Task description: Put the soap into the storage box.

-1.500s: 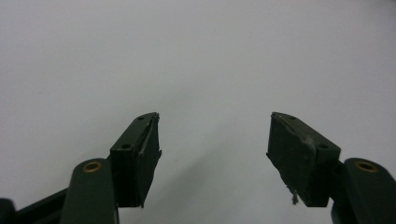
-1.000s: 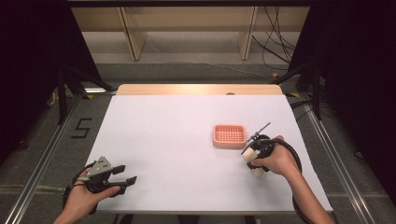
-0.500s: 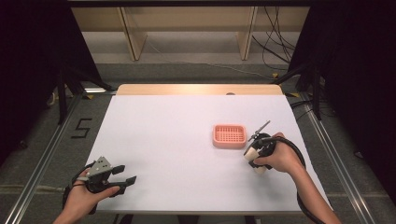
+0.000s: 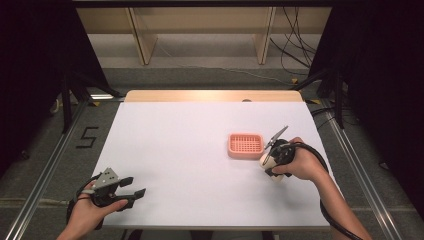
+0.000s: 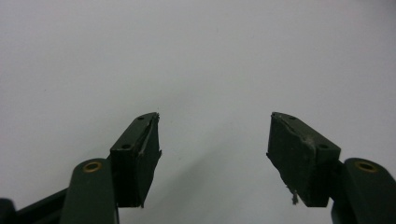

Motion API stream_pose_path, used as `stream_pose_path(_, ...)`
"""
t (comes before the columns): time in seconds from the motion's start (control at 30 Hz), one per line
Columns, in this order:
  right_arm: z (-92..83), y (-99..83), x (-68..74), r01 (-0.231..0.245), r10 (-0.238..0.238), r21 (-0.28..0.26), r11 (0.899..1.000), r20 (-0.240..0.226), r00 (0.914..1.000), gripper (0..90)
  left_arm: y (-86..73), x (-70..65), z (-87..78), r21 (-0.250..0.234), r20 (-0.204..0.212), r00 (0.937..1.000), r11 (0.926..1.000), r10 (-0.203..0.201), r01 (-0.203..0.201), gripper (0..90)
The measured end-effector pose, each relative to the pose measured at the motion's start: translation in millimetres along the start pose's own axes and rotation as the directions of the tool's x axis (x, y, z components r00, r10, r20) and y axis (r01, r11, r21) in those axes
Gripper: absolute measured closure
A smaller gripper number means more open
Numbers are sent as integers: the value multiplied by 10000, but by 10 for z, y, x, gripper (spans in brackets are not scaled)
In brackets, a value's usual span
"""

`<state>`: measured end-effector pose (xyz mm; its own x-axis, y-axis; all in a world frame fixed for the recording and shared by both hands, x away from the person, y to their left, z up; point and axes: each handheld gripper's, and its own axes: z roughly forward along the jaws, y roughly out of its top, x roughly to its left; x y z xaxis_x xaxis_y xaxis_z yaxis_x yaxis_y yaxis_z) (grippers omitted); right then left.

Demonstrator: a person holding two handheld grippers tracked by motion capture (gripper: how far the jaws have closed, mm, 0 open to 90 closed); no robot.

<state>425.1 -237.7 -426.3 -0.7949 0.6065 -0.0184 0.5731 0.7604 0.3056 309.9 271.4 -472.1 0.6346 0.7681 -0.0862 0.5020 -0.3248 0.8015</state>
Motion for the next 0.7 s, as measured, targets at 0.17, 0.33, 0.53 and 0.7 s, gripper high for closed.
stream_pose_path(0.17, -25, 48, -20, 486, -486, -46, 9988, 35, 9988, 504, 0, 19, -16, 137, -21, 9998, 9997, 196, -196, 337)
stream_pose_path(0.33, -23, 86, -36, 833, -832, -21, 9965, 134, 9964, 503, -7, 11, -12, -47, -38, 10000, 10000, 67, -67, 336)
stream_pose_path(0.53, -18, 122, -60, 1091, -1091, -13, 9940, 171, 9939, 503, -12, 2, -16, -38, -60, 9999, 10000, -87, 87, 337)
stream_pose_path(0.7, -31, 176, -75, 1299, -1300, 46, 9915, 231, 9912, 503, -17, 5, -20, -49, -56, 9999, 9999, -95, 95, 337)
